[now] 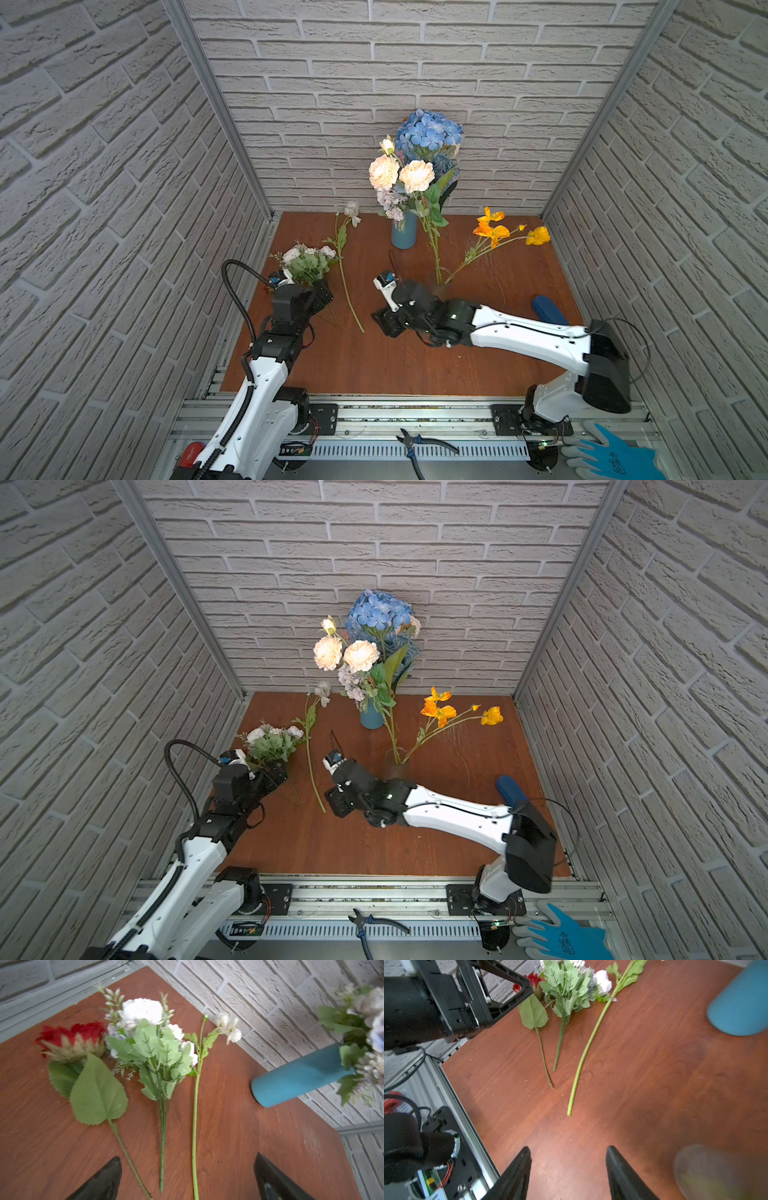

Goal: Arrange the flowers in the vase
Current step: 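Withdraw the left gripper while the right gripper reaches over the loose flower stems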

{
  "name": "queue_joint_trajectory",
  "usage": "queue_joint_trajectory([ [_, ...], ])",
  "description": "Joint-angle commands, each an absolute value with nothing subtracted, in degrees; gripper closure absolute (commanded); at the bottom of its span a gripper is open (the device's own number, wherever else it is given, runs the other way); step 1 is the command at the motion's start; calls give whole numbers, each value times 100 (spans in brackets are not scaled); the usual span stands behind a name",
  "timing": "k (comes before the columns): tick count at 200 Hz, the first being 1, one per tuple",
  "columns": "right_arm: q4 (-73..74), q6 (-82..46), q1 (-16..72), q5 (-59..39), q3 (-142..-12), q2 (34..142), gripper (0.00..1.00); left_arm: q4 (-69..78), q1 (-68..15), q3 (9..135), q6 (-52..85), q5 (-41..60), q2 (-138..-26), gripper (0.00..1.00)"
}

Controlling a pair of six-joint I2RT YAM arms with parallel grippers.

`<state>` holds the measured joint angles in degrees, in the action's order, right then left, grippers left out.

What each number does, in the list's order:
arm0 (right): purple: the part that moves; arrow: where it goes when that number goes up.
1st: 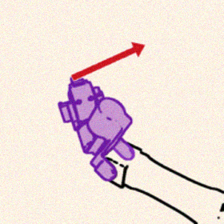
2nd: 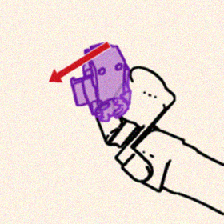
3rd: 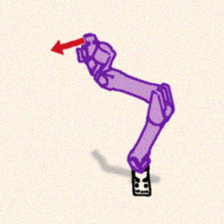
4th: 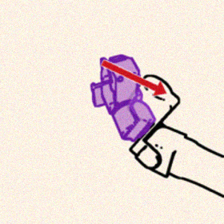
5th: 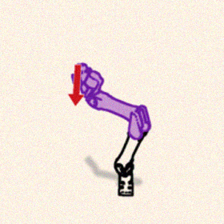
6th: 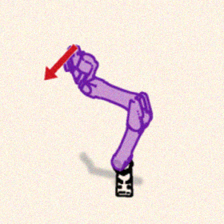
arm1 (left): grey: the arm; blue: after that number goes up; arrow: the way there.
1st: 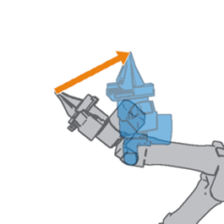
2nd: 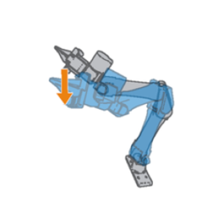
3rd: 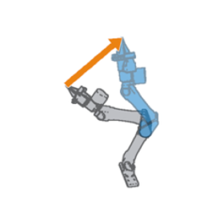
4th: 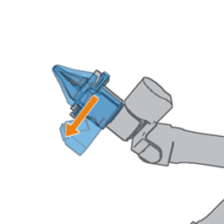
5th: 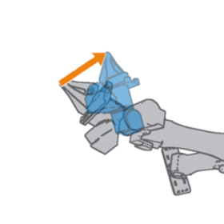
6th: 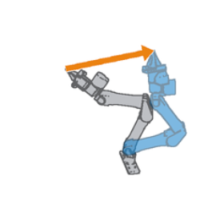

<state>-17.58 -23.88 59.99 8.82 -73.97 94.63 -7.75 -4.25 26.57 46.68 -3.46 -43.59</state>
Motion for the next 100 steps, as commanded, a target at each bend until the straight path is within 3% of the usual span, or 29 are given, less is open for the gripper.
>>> queue_joint_trajectory([
  [1,-1687,-2794,6012,997,-8187,10300,41,-239,-72,2525,4910,183,-4267,2],
  [100,-1607,-2708,5797,2007,-10990,13529,40,-633,23,2705,4263,282,-3748,2],
])
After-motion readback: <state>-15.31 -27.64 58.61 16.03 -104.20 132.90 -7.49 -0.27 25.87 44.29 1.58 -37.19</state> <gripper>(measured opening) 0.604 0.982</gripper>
